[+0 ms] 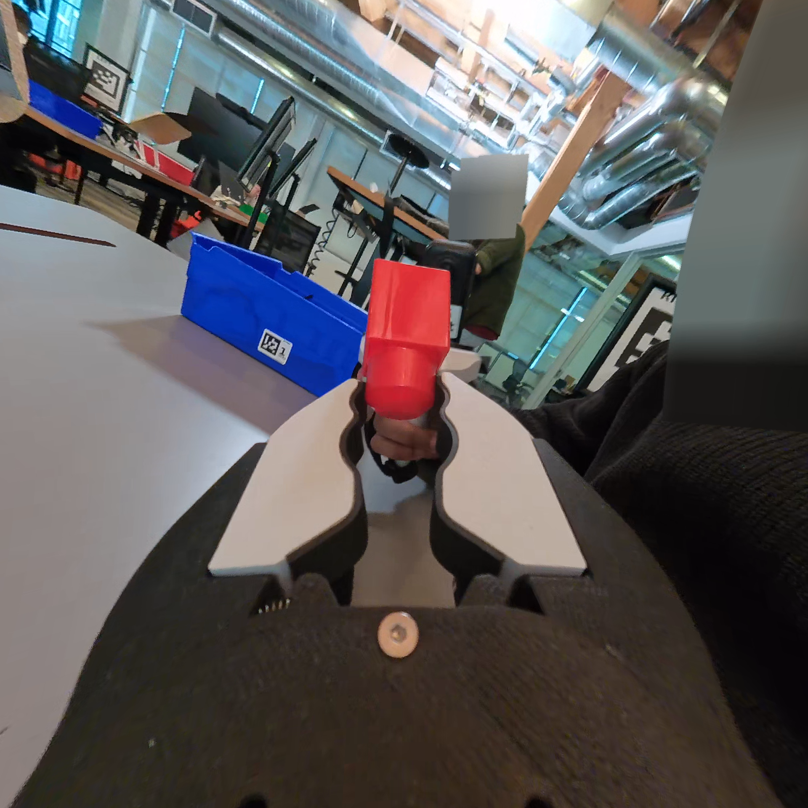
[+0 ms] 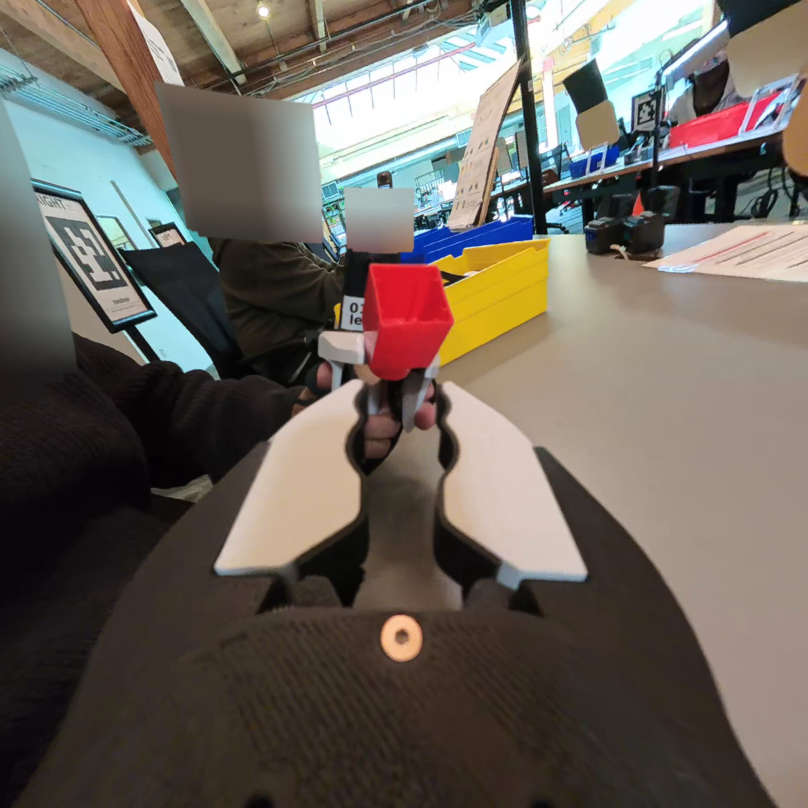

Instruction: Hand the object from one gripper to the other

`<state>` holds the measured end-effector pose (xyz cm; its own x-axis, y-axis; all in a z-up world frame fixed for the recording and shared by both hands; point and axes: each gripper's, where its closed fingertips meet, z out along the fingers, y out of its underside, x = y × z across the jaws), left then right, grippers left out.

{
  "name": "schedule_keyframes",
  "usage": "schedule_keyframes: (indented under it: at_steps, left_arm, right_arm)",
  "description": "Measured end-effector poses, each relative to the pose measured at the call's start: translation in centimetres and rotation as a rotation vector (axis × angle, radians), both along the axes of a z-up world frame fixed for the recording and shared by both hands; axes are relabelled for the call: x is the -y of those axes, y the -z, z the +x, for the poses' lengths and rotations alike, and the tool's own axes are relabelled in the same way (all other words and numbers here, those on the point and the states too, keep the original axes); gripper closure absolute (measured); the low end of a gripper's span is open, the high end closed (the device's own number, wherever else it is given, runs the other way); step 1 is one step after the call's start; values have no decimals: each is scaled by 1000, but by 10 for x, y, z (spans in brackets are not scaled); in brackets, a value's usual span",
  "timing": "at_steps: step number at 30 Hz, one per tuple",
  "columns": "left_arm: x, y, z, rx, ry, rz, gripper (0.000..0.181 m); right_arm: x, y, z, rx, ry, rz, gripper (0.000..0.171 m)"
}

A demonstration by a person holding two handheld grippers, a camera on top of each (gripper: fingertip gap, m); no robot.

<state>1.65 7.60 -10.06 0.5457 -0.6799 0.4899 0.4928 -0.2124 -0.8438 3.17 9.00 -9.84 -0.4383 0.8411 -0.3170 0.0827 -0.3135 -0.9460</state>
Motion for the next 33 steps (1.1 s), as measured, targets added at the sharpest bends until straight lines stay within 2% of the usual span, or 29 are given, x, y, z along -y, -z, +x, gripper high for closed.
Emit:
schedule_keyframes:
  at_steps: [2,3,6,10,17,29,33]
  left_arm:
    - [-1,8,4,-54,9,-31,151]
    - [-2,13,8,-88,25,-53,151]
    - [1,31,17,-205,100,-115,150]
    - [5,41,23,-263,165,-158,150]
    - [12,49,34,-272,254,-220,149]
    - [5,38,29,-182,197,-171,150]
    - [3,36,25,-223,143,-130,147]
  right_arm:
    - [-2,-4,1,-27,14,15,122]
    - [-3,-5,2,-28,9,21,119]
    - [-3,3,3,31,-35,48,115]
    - [8,27,7,177,-158,54,112]
    - [13,33,10,141,-149,247,131]
    - [6,24,6,108,-94,197,132]
    - [0,22,5,110,-76,139,133]
